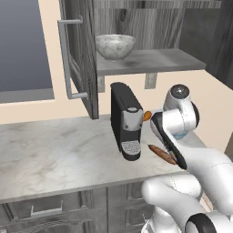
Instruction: Pick both bowls and place them on the counter. Then place the baguette in one bowl and place the cheese in the other bowl.
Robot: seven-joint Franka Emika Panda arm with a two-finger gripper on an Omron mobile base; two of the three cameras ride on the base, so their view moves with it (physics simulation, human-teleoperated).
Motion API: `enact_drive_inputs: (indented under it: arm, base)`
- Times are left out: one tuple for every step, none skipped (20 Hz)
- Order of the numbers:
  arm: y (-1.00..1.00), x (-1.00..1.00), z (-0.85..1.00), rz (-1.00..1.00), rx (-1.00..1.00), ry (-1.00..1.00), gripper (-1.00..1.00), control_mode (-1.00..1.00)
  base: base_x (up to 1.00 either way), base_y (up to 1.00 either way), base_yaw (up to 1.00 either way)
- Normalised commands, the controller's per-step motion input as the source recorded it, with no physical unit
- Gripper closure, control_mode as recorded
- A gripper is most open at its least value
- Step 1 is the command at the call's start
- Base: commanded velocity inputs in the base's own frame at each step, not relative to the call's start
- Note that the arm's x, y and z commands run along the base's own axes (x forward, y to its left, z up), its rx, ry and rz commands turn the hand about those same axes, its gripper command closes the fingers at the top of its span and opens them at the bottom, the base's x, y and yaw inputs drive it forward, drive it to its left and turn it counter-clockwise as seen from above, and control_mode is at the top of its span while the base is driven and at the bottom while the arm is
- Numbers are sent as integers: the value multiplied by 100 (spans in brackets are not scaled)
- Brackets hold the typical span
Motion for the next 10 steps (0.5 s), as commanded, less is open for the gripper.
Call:
enact_drive_inputs:
  arm:
    - [12,-47,38,-38,25,-12,-100,-100]
    - [18,-49,39,-38,28,-11,-100,-100]
    - [16,-51,41,-36,29,-12,-100,-100]
    - [18,-52,42,-35,30,-16,-100,-100]
    - [29,-49,47,-36,31,-19,-100,-100]
    - [34,-52,44,-36,32,-22,-100,-100]
    - [25,-53,38,-33,33,-22,-100,-100]
    - [34,-49,34,-29,34,-26,-100,-100]
    - [39,-46,36,-29,34,-25,-100,-100]
    - [35,-50,33,-26,35,-27,-100,-100]
  base:
    - [0,0,0]
    - [0,0,0]
    - [0,0,0]
    - [0,0,0]
    - [0,0,0]
    - [0,0,0]
    - [0,0,0]
    - [0,0,0]
    - [0,0,0]
    - [0,0,0]
